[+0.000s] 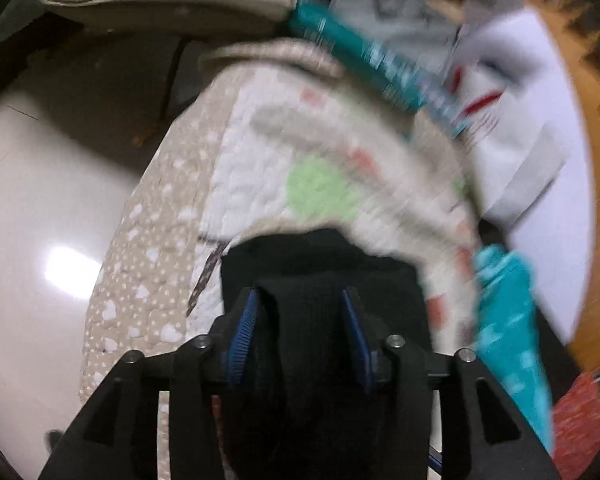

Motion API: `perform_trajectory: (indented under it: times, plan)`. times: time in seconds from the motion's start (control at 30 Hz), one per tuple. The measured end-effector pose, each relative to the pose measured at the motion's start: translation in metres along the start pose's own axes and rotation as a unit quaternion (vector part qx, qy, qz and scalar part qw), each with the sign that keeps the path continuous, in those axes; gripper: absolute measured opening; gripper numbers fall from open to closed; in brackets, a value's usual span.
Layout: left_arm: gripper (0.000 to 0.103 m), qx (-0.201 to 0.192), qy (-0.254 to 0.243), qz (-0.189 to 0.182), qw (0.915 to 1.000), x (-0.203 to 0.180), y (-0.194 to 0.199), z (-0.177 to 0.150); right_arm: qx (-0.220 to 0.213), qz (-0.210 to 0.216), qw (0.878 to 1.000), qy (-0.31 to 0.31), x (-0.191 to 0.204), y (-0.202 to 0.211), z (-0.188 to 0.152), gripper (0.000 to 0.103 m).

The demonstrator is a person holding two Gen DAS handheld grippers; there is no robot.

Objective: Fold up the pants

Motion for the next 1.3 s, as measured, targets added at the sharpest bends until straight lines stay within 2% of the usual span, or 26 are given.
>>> perform_trajectory:
  times: [0.07, 0.17, 0.37, 0.53, 0.67, 0.8, 0.93, 1.17, 1.3]
  plan:
    - [0.047, 0.028, -0.008, 0.035, 0.999, 0.002, -0.02, -0.004, 0.031, 0.019, 0.999, -0.002, 0.004, -0.021, -0.005, 0.066]
    - [0.047, 0.036, 0.013, 0.018, 0.9991, 0.009, -0.016, -0.001, 0.047, 0.007, 0.999, 0.027, 0.019, -0.04, -0.013, 0.077]
    - [0.046, 0.028, 0.066, -0.004, 0.9974, 0.033, 0.012, 0.0, 0.036, 0.023, 0.998, 0.049, 0.026, -0.015, -0.011, 0.078]
    - [0.048, 0.032, 0.137, -0.043, 0.9892, 0.058, 0.031, -0.006, 0.019, 0.022, 1.0, -0.008, -0.01, 0.009, -0.017, 0.079]
    - [0.051, 0.031, 0.164, -0.058, 0.9843, 0.065, 0.037, -0.018, 0.004, 0.026, 0.994, -0.11, -0.058, 0.024, -0.028, 0.079]
    - [0.056, 0.024, 0.169, -0.057, 0.9837, 0.062, 0.037, -0.029, -0.011, 0.046, 0.976, -0.213, -0.102, 0.032, -0.036, 0.08]
    - [0.062, 0.02, 0.153, -0.057, 0.9863, 0.051, 0.033, -0.034, -0.02, 0.075, 0.951, -0.299, -0.135, 0.031, -0.043, 0.082]
    - [0.073, 0.01, 0.112, -0.094, 0.9892, 0.024, 0.025, -0.038, -0.008, 0.112, 0.917, -0.383, -0.167, -0.002, -0.041, 0.083]
    - [0.073, 0.017, 0.084, -0.051, 0.9951, 0.013, 0.014, -0.037, -0.006, 0.134, 0.899, -0.417, -0.177, -0.023, -0.041, 0.084]
Point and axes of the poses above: each gripper's, at about its wrist camera, not at the fingertips, and y roughly against the way its jaws point, x to its left, z to its top, the point moved 2 cm from there along -y, roughly the way its jaws point, and after that the axes turned 9 degrees about z, right-handed, at the moved point
